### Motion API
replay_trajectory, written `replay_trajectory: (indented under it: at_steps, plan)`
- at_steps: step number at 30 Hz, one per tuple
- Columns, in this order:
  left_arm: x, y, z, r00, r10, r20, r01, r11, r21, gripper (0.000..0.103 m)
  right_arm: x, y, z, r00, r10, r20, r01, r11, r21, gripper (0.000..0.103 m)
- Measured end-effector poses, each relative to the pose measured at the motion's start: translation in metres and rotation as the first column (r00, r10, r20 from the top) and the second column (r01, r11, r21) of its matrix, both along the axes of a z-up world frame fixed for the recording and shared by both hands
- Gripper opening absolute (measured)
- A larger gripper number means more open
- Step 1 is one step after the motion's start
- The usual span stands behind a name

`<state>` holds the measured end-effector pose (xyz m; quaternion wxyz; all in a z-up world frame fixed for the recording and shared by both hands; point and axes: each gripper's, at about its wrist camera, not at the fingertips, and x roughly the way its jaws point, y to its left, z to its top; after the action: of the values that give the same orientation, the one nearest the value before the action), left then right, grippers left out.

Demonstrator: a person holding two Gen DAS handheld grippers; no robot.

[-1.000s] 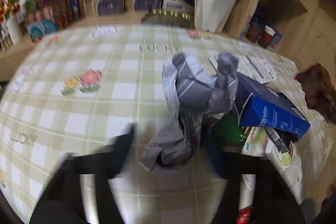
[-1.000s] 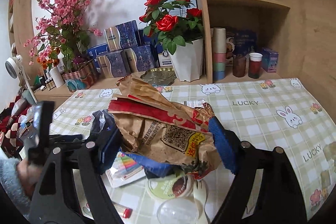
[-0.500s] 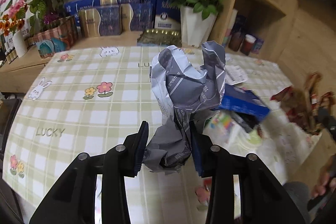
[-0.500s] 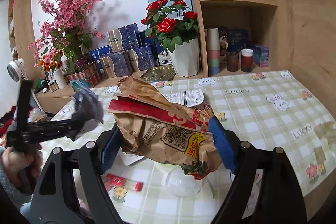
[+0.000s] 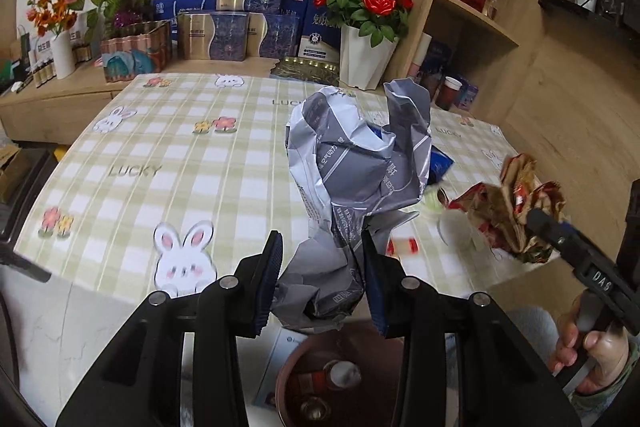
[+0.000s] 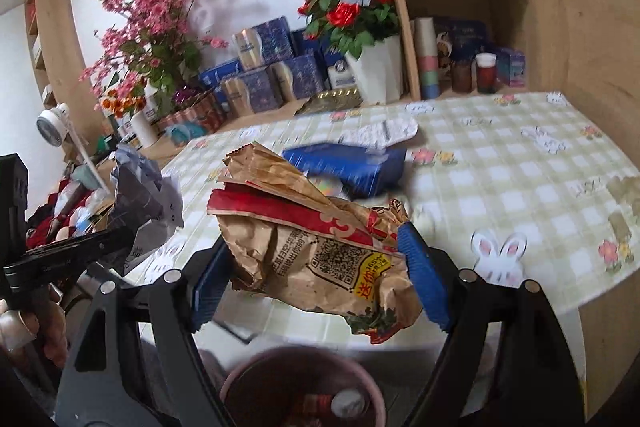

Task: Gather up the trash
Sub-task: 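Carry the paper bag and foil wrapper over the bin with both grippers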

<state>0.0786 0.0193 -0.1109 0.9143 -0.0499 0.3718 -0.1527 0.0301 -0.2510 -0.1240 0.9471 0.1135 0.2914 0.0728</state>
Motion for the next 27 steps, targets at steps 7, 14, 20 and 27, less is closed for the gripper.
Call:
replay_trajectory:
  at_steps: [7, 14, 20, 27]
  plan:
    - [-0.037, 0.01, -0.008, 1.0, 0.016, -0.005, -0.016, 1.0, -0.007, 0.038, -0.033, 0.022, -0.029, 0.993, 0.052, -0.104, -0.046, 0.997, 0.062, 0.079]
    - [-0.061, 0.015, -0.022, 0.999, 0.039, -0.027, -0.04, 0.999, -0.024, 0.038, -0.05, 0.033, -0.047, 0.978, 0.086, -0.193, -0.063, 0.991, 0.12, 0.079]
    - [-0.071, 0.015, -0.024, 0.999, 0.038, -0.024, -0.039, 0.999, -0.024, 0.038, -0.057, 0.036, -0.039, 0.976, 0.112, -0.185, -0.086, 0.986, 0.142, 0.079]
    - [-0.069, 0.017, -0.029, 0.998, 0.048, -0.04, -0.05, 0.998, -0.036, 0.038, -0.055, 0.04, -0.044, 0.958, 0.146, -0.246, -0.101, 0.977, 0.188, 0.079]
